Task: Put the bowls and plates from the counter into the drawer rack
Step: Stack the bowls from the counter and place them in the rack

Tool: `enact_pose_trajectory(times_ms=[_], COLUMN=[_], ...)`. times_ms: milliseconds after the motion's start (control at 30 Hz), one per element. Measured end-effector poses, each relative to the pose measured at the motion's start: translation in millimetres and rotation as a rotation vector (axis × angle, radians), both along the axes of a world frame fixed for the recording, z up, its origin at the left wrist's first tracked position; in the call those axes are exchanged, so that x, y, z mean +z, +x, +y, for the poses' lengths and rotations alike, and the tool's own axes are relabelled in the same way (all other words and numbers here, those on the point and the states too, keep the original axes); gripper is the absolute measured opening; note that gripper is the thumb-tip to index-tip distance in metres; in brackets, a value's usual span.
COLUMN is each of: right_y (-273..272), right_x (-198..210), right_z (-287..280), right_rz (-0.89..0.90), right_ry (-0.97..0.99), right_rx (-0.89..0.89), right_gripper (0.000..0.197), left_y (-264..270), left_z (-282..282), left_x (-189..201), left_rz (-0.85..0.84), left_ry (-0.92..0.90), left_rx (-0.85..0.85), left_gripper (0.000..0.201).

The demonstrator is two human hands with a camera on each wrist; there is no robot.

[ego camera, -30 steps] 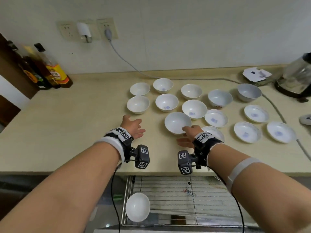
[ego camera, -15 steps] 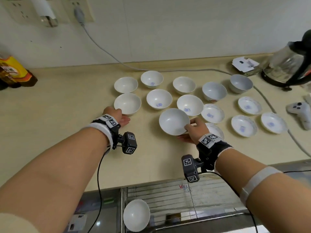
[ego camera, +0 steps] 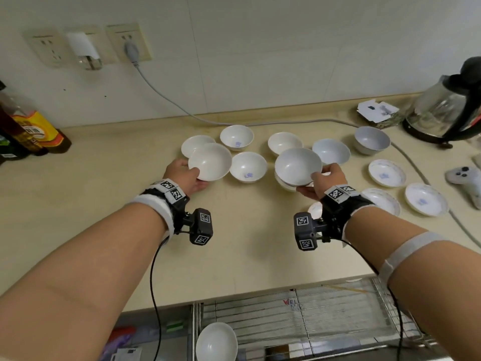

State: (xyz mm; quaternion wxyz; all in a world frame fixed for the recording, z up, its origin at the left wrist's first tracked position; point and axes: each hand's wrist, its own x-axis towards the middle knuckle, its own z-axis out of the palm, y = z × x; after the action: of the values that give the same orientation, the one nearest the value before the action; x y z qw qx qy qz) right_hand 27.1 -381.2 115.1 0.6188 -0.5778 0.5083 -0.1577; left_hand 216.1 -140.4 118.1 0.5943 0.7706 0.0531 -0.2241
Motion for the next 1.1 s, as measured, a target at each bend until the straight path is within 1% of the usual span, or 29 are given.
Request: enact_pose_trajectory(times_ms=[67,167,233,267,400,467,533,600,667,700,767,833,867,900,933,1000,1033,1100], right_y=[2,5,7,7,5,5,5,5,7,8,12,16,16,16,16,16,16,19], right_x=[-6,-17,-22,-22,-22,-24,-26,-25,-27,-28,-28,-31,-29,-26,-24,-22,-21,-24], right_z=[-9,-19,-24,-24,-27,-29,-31,-31,-31,-32,-30,-31,-30,-30,-32,-35,-36,-39], right_rz=[0.014,0.03,0.034,0.039,0.062,0.098,0.134,0.169,0.268,0.294,0.314,0.326,0.35,0.389,0.432,0.496,0.505,0.556], right_ry=[0.006,0.02,0.025,0.032,0.01,-0.031,-0.061,-0.09,-0.166,-0.181,-0.166,-0.138,-0.148,-0.181,-0.211,-0.267,-0.287,-0.347], right_rx=[-0.002,-0.001,0.009,0.016,0.03,0.038,0.063,0.093,0.132,0.134,0.139,0.133,0.153,0.191,0.228,0.309,0.343,0.397], right_gripper=[0.034,0.038,0.042,0.042,0.036,0.037,0.036,0.031,0.028,0.03,0.045,0.059,0.061,0.057,0.046,0.018,0.012,0.012], left_y=[-2,-7,-11,-14,-14,-10,-5,-6,-7,-7,-8,-10,-10,-10,-10,-9,-10,-12], left_z=[-18,-46,-63,-68,-82,-85,-88,-91,-94,-95,-98,-99,-99,-99,-98,-98,-99,-99], left_x=[11,14,7,4,-14,-24,-32,-32,-31,-31,-30,-29,-29,-31,-33,-38,-37,-36], left_rz=[0.001,0.039,0.049,0.059,0.148,0.147,0.148,0.166,0.158,0.154,0.145,0.131,0.101,0.071,0.047,0.037,0.045,0.025], left_ry=[-0.051,-0.109,-0.071,-0.045,-0.013,0.024,0.012,-0.02,-0.008,-0.004,0.014,0.067,0.115,0.155,0.189,0.237,0.231,0.25], left_rx=[-0.036,-0.089,-0.15,-0.163,-0.113,-0.111,-0.106,-0.091,-0.09,-0.095,-0.104,-0.102,-0.113,-0.129,-0.151,-0.196,-0.199,-0.216], left_gripper=[0.037,0.041,0.042,0.039,0.031,0.038,0.043,0.036,0.032,0.03,0.029,0.031,0.033,0.038,0.043,0.051,0.053,0.053])
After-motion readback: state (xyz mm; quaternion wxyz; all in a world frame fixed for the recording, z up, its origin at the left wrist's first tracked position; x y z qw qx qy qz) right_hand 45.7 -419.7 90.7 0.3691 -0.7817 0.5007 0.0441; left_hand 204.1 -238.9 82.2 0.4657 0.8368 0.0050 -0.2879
